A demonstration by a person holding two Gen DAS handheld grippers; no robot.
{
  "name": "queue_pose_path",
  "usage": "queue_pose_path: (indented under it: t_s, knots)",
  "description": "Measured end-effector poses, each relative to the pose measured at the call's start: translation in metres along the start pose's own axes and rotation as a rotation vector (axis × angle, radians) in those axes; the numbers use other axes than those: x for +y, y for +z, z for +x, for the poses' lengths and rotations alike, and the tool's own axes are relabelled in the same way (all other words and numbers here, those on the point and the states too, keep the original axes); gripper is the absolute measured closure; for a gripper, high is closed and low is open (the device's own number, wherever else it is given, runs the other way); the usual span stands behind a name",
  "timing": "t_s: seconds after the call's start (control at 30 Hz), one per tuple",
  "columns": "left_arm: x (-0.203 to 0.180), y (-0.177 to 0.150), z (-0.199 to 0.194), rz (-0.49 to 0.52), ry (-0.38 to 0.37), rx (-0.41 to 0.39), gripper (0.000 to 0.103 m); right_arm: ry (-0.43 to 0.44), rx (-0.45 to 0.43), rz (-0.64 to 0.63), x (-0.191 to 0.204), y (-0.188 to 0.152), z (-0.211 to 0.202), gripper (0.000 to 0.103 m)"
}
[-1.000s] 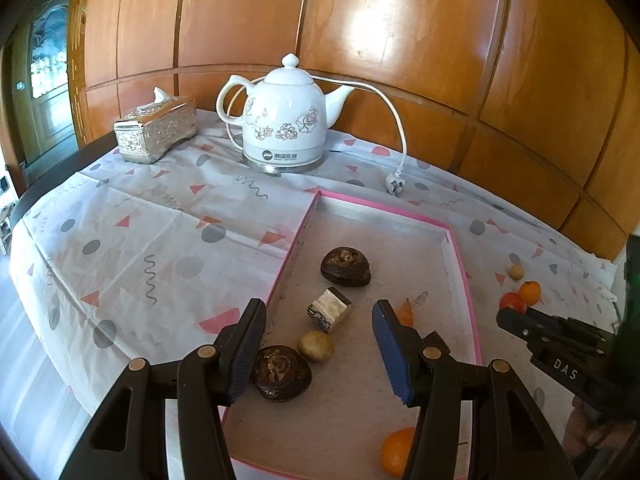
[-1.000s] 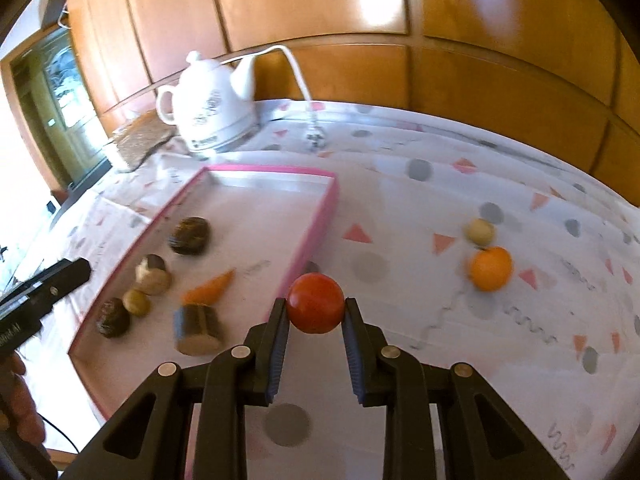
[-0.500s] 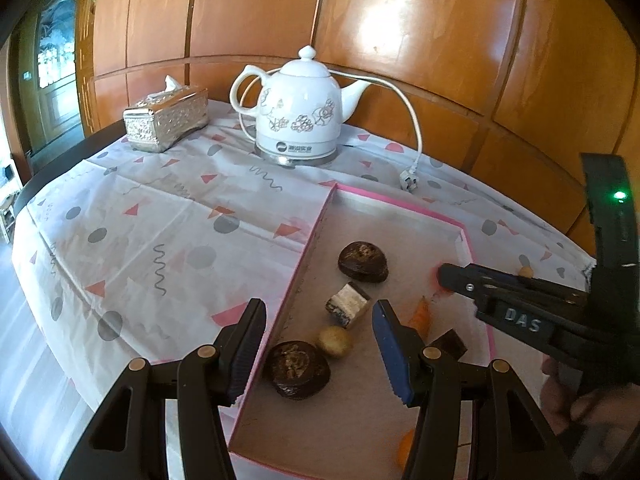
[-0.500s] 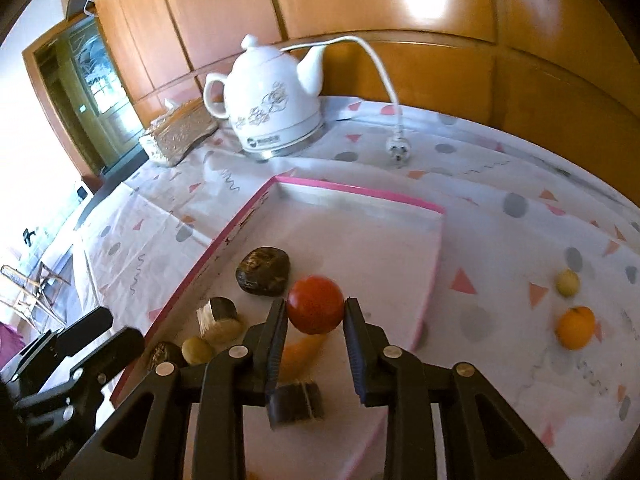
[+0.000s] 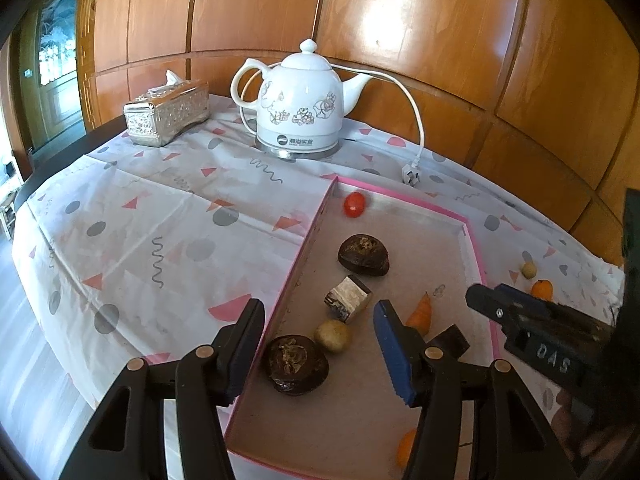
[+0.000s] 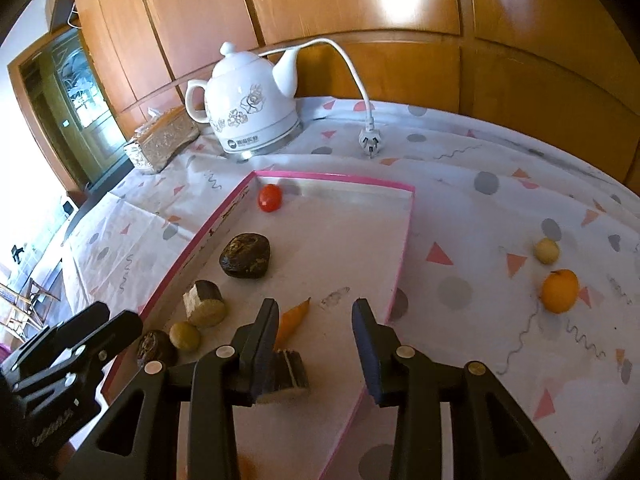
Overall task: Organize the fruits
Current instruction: 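Move the right gripper to the orange and grasp it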
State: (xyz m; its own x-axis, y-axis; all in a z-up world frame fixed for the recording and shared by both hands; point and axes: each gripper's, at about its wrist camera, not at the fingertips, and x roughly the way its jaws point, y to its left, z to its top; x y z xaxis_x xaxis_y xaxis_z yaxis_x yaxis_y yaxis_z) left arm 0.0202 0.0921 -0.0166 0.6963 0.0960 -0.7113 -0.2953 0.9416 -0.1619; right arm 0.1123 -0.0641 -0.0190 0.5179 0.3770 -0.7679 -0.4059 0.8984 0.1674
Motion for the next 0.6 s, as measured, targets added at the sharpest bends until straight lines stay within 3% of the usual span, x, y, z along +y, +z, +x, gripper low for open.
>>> queue_pose_path:
  t_s: [0.23, 0.6]
  knots:
    - [-0.013, -0.001, -0.004, 0.035, -0.009, -0.001, 0.045, -0.069, -0.047, 0.005, -0.009, -0.012, -0.02, 0.064]
    - [-0.041, -0.003, -0.006, 0.104, -0.052, 0.004, 0.045, -0.199, -0.059, 0.136, -0.072, -0.038, -0.037, 0.064]
